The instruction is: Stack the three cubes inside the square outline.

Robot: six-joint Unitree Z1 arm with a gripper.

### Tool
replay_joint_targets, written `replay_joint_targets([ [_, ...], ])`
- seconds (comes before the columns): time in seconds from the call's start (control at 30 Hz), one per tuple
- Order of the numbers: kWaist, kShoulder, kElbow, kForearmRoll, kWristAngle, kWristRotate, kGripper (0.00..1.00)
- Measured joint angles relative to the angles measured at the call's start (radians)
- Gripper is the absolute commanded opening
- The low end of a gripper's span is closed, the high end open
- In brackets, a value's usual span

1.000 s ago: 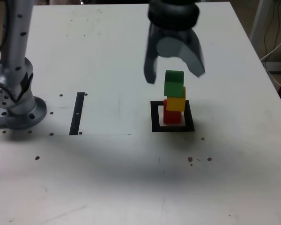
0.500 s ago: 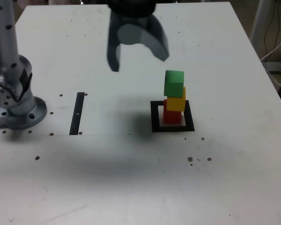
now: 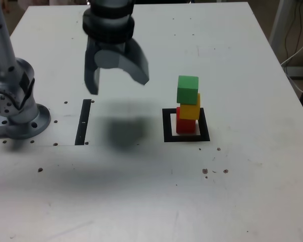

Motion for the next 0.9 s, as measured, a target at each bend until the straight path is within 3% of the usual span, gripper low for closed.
replay_joint_targets([
  [0.5,0.000,-0.017,0.261,-0.167,-0.039,-0.014,0.99],
  [0.9,0.000,-0.017,0.294,-0.200,-0.042,-0.017,0.99],
])
